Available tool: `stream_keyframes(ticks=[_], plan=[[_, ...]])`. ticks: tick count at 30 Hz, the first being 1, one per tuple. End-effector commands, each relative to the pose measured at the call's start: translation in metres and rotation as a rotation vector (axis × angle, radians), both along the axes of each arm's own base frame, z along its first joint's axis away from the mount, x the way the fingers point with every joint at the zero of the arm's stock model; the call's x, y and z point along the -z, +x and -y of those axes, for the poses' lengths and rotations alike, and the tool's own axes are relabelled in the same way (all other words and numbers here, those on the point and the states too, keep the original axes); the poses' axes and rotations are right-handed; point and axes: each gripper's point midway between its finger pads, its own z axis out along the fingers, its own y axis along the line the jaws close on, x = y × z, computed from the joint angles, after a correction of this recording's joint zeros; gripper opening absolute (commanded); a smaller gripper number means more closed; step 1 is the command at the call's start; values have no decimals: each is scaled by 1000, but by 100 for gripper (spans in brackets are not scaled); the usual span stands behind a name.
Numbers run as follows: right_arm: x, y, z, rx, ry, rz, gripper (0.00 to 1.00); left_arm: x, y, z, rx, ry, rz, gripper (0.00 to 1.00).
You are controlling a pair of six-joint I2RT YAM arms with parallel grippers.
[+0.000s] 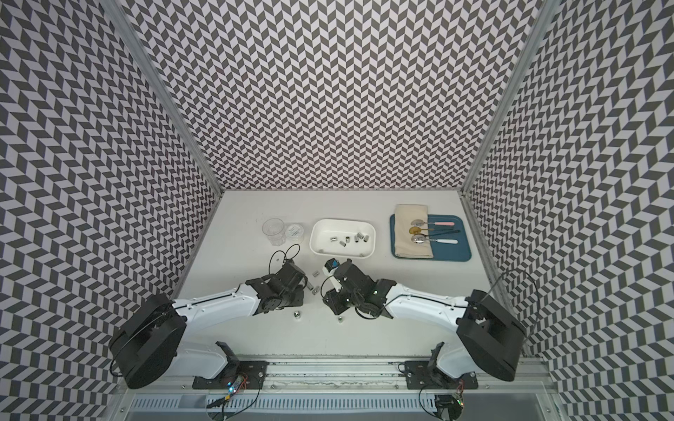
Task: Put the socket on the desktop into the storage box
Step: Pick up the socket head at the center of the board.
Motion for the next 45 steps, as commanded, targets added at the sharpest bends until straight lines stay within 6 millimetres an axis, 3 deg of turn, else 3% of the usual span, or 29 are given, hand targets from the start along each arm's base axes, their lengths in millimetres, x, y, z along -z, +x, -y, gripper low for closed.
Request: stream_keyframes(ticks=[1,3,12,14,19,23,27,30,45], plan=[[-6,6,-6,10,25,27,33,13,-14,-7,23,42,-54,39],[-6,6,-6,13,19,28,34,17,-16,-8,29,54,-69,35],[-4,7,-6,15,12,31,33,26,-25,-12,37,83,-102,33],[-5,8,-6,16,11,33,33,26,-28,-12,38,81,-105,25],[-6,9,-6,16,9,39,33,26,-31,-14,29,88,-111,23],[-5,9,-5,17,8,39,33,26,-31,-16,19,97,-108,9],[-5,8,-4,20,9,38,33,23,-28,-16,9,94,-91,5],[-6,9,-2,28,12,40,33,17,-23,-14,5,81,-70,0],[-25,22,24,111,65,53,33,-31,30,-2,-4,43,40,0]])
